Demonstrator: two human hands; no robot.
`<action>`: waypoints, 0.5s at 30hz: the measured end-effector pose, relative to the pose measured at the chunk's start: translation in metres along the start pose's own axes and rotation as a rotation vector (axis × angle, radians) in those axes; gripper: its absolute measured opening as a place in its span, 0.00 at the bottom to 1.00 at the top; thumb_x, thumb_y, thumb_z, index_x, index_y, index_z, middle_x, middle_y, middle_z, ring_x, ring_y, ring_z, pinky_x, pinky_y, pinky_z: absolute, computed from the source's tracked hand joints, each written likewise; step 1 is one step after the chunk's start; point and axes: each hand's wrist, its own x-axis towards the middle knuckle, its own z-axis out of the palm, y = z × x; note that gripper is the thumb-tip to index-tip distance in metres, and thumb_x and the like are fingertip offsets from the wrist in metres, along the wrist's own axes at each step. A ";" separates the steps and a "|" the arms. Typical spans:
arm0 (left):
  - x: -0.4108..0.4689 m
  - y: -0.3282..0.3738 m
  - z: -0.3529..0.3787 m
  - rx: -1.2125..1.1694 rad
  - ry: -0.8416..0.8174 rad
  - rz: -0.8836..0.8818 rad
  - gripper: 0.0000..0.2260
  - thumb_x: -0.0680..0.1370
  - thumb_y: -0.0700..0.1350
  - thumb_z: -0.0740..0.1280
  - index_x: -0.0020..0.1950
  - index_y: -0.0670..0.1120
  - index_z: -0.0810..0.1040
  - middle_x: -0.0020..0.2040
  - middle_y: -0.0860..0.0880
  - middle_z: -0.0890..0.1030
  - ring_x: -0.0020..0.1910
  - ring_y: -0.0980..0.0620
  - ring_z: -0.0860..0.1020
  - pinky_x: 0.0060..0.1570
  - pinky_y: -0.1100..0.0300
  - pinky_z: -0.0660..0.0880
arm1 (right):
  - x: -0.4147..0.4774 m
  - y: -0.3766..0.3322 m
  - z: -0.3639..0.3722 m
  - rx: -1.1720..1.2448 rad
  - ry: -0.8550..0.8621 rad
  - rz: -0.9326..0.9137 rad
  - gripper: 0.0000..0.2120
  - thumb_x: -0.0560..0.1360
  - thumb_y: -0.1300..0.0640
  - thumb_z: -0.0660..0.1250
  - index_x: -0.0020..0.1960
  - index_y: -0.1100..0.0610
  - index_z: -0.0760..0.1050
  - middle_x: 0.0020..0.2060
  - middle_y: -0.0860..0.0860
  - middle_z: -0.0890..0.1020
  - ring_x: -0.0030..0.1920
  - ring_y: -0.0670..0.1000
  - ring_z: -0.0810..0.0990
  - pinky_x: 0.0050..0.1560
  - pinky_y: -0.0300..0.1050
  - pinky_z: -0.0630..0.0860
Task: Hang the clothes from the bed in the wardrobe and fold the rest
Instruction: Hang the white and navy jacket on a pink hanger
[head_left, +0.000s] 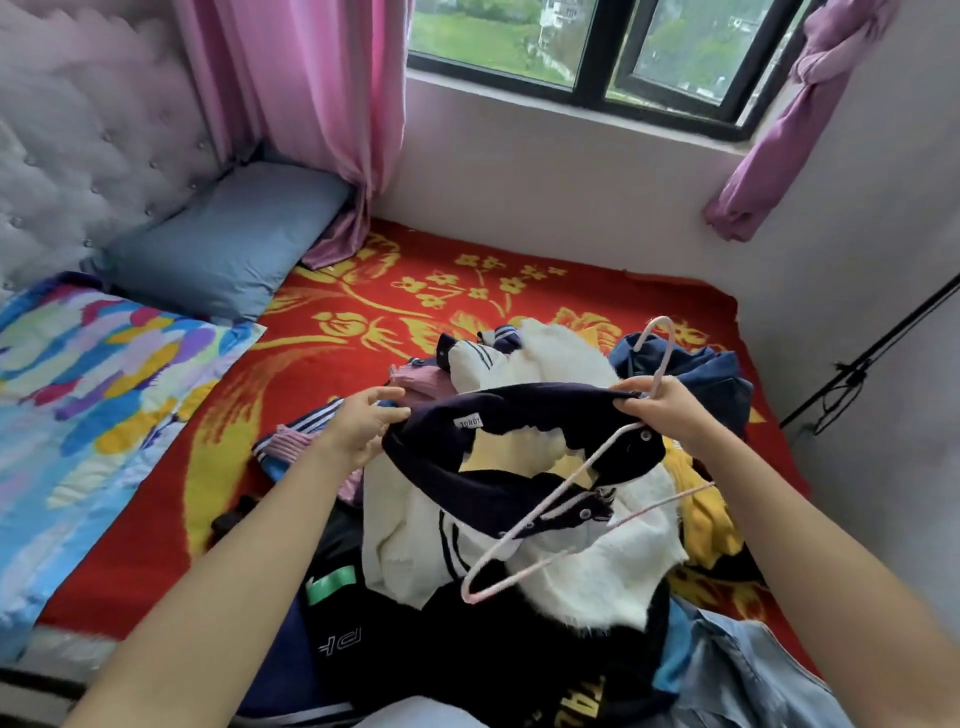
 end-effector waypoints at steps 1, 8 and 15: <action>-0.002 -0.010 0.004 0.174 0.083 0.067 0.13 0.75 0.28 0.62 0.60 0.35 0.73 0.39 0.42 0.77 0.30 0.52 0.79 0.30 0.65 0.75 | 0.002 0.003 0.003 0.059 0.036 0.034 0.06 0.75 0.65 0.66 0.49 0.59 0.80 0.39 0.52 0.81 0.39 0.47 0.78 0.39 0.34 0.73; -0.036 -0.079 0.036 1.191 -0.144 1.434 0.09 0.69 0.39 0.68 0.47 0.43 0.83 0.46 0.46 0.82 0.45 0.46 0.81 0.43 0.54 0.78 | 0.013 -0.003 0.011 0.227 0.122 0.114 0.07 0.75 0.62 0.67 0.46 0.66 0.80 0.32 0.56 0.78 0.33 0.52 0.76 0.35 0.43 0.72; -0.023 -0.101 0.051 1.941 -0.463 0.654 0.32 0.77 0.56 0.62 0.76 0.46 0.55 0.67 0.45 0.72 0.66 0.44 0.69 0.63 0.51 0.65 | 0.011 -0.004 -0.001 0.314 0.153 0.128 0.05 0.75 0.63 0.67 0.42 0.63 0.80 0.28 0.54 0.79 0.27 0.48 0.77 0.28 0.37 0.75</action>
